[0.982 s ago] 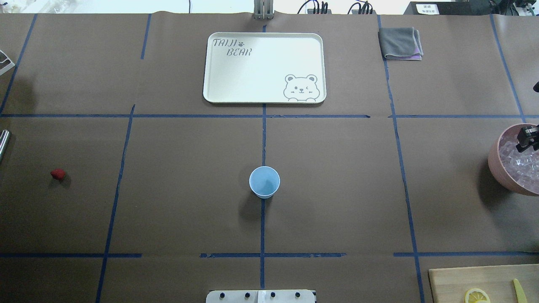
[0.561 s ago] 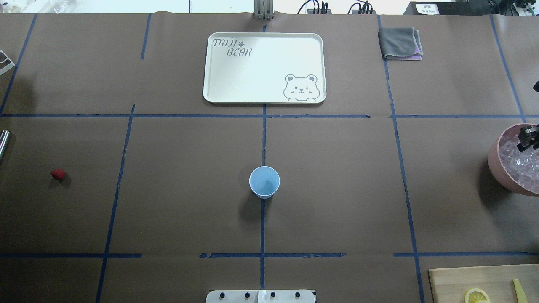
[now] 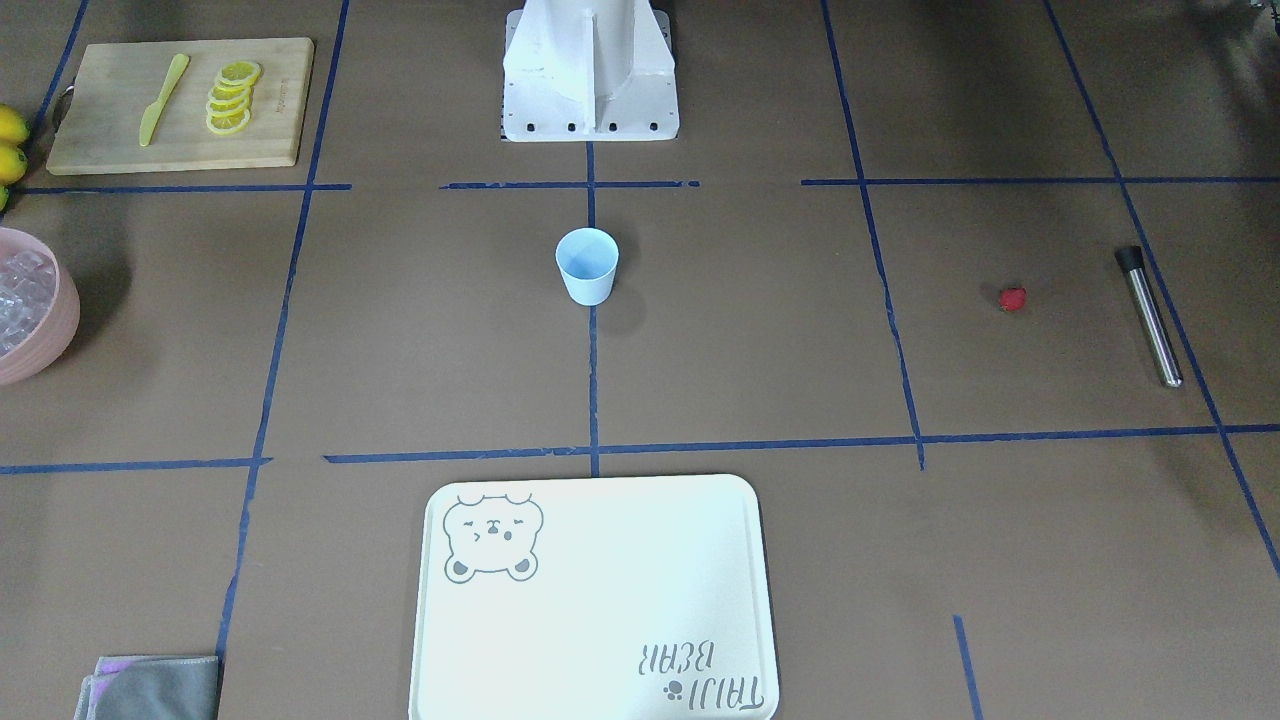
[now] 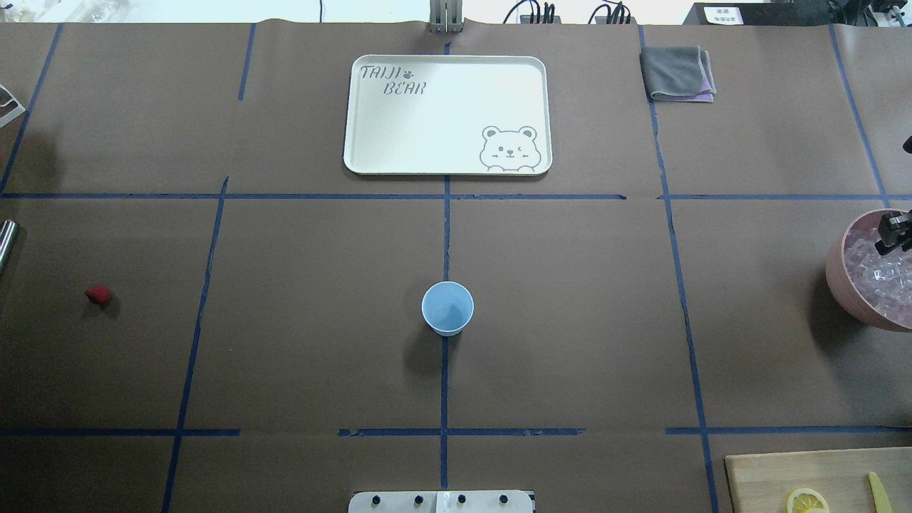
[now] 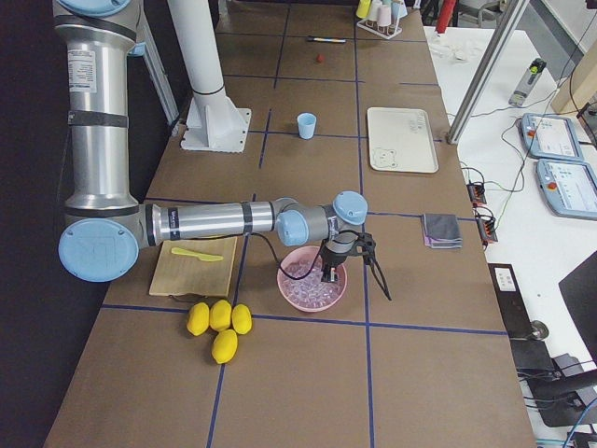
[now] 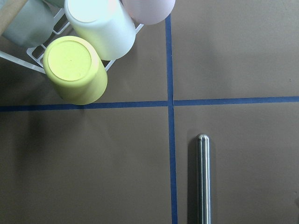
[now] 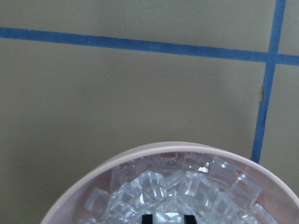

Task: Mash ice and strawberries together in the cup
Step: 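Close the right gripper on an ice cube in the bowl, then lift the ice cube and carry it over the light-blue cup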

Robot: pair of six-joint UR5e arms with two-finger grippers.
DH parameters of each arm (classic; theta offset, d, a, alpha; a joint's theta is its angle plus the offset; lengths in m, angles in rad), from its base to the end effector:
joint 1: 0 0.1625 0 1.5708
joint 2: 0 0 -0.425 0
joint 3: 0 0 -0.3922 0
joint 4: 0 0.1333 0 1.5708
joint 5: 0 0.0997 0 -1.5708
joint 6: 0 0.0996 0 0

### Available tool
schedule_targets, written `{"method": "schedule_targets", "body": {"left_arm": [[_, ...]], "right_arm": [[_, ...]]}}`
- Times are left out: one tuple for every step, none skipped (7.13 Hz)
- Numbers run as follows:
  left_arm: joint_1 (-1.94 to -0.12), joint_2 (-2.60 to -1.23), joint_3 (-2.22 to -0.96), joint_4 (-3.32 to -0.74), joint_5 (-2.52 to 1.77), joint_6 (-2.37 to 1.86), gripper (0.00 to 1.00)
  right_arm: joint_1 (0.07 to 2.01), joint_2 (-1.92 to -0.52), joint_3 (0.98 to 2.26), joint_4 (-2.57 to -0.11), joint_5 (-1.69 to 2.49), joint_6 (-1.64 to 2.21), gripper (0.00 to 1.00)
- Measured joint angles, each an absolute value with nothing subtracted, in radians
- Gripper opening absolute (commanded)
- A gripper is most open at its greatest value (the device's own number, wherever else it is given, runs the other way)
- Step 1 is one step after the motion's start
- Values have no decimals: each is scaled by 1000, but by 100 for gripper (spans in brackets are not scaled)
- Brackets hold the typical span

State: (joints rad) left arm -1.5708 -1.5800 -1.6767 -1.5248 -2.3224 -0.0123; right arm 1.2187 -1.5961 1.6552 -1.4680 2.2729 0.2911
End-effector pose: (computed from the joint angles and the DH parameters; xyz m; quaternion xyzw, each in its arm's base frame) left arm -0.0653 -0.4980 0.6081 0.0299 0.3670 0.0070 0.9297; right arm -0.1047 -0.4851 0.6232 -0.0363 -0.3492 -0.0563 0.9347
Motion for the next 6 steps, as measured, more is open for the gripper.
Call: {"method": "schedule_targets", "body": {"left_arm": [[-1571,-1580,-1677,-1525,-2322,-12,100],[-1571,-1580,-1677,-1525,-2322,-12,100],[-1571,-1580,-1677,-1525,-2322,-12,100],[-1571,-1580,-1677,-1525,-2322,-12,100],[-1571,-1580,-1677,-1525,-2322,-12,100],[-1571,-1582,-1676,-1525,-2322,-12,100]], "right_arm": [[1229,-1597,1674,-1468,2273,289,9],[1249,-1597,1707,-1470,2273,288,4],[1270,-1595,1752,-1474,2274,288,2],[1283,-1576,1792,-1478,2277,292,2],[1286,-1533,1817,-1482,2281,307,1],[1268,-1477,1826,-1484,2284,346,1]]}}
